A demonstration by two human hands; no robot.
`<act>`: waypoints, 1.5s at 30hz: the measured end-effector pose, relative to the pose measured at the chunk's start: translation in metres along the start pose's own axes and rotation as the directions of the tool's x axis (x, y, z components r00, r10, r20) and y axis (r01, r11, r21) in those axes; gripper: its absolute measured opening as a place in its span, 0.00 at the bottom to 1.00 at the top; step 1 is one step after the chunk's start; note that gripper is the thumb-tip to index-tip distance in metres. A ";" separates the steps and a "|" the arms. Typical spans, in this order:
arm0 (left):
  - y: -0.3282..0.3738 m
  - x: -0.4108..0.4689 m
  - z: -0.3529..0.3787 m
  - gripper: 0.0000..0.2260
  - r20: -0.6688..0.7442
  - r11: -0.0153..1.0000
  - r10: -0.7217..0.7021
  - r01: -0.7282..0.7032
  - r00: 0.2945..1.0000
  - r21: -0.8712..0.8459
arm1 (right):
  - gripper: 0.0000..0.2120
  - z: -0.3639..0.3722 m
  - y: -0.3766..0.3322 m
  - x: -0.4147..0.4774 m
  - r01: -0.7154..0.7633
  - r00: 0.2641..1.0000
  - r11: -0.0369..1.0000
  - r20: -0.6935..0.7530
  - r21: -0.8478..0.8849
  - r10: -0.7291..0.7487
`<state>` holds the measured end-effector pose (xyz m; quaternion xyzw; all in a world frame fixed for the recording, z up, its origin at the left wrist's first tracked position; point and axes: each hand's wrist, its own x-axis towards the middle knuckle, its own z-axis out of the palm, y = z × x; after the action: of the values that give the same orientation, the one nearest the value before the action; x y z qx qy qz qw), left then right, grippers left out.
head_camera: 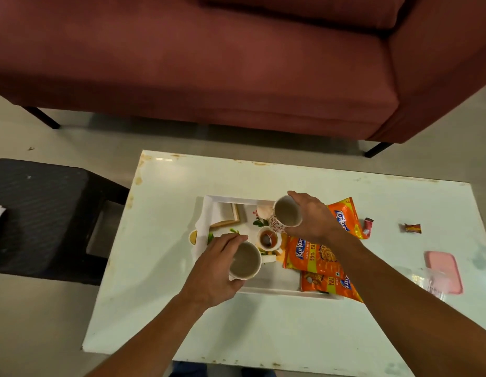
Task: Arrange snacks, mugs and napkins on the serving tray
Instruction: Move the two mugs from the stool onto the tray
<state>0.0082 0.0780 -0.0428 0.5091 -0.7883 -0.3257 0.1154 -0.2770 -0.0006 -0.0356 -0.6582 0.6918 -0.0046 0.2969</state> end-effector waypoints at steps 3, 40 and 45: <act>0.008 0.005 0.007 0.41 0.006 1.000 0.009 -0.009 1.000 -0.003 | 0.51 0.002 0.003 -0.001 0.018 1.000 0.999 0.000 -0.026 -0.018; 0.045 0.009 0.013 0.41 0.005 0.962 0.272 -0.272 0.962 0.027 | 0.22 0.045 0.004 -0.160 0.212 0.888 0.977 -0.419 0.012 -0.188; -0.018 -0.028 -0.073 0.30 -0.311 0.996 0.090 -0.090 0.946 0.015 | 0.15 0.053 -0.126 -0.117 0.424 0.829 0.891 -0.465 0.159 -0.311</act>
<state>0.0719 0.0688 0.0053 0.5176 -0.7827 -0.2355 0.2531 -0.1453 0.1096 0.0176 -0.7185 0.5923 -0.2954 0.2138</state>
